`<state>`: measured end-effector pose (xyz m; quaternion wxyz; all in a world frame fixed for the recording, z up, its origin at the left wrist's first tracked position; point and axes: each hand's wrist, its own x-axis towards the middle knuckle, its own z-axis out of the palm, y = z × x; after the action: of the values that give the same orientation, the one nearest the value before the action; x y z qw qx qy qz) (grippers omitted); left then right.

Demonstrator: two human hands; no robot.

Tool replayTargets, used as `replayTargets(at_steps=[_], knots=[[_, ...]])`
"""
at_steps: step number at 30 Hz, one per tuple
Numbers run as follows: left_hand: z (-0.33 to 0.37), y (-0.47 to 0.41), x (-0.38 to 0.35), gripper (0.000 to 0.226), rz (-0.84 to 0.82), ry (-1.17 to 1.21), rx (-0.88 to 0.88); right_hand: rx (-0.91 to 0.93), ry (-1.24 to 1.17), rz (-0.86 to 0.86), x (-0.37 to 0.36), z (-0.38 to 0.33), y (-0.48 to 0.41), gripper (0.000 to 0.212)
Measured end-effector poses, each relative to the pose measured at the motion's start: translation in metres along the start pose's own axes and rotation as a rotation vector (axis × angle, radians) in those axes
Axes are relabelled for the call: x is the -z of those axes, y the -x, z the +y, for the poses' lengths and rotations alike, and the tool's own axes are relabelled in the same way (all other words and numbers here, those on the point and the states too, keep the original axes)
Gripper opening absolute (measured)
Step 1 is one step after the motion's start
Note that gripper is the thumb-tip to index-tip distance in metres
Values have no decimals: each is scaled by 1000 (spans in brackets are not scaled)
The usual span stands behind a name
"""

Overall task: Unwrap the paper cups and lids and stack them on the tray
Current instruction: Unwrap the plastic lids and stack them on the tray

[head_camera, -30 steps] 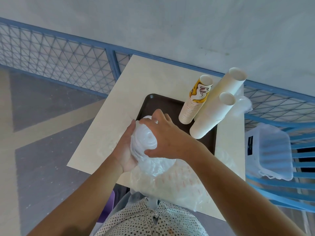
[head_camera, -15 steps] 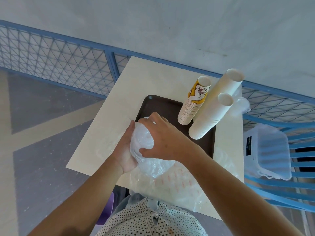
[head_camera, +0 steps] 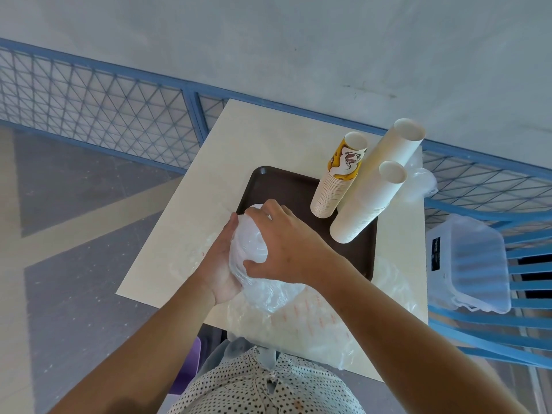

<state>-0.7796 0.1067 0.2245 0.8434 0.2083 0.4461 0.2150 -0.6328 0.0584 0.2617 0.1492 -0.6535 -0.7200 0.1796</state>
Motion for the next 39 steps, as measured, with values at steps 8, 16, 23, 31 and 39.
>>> replayTargets(at_steps=[8,16,23,31,39], knots=[[2,1,7,46,12,-99,-7,-14,-18,4,1,-1,0,86],[-1,-13,20,56,30,-135,2,-10,-26,0,-1,0,0,87],[1,-5,16,58,-30,-81,10,-13,-90,45,0,0,2,90],[2,-1,11,55,-78,-88,-12,67,51,86,-6,3,1,89],[-1,-10,23,46,-8,-10,-30,109,-23,167,-6,0,4,91]])
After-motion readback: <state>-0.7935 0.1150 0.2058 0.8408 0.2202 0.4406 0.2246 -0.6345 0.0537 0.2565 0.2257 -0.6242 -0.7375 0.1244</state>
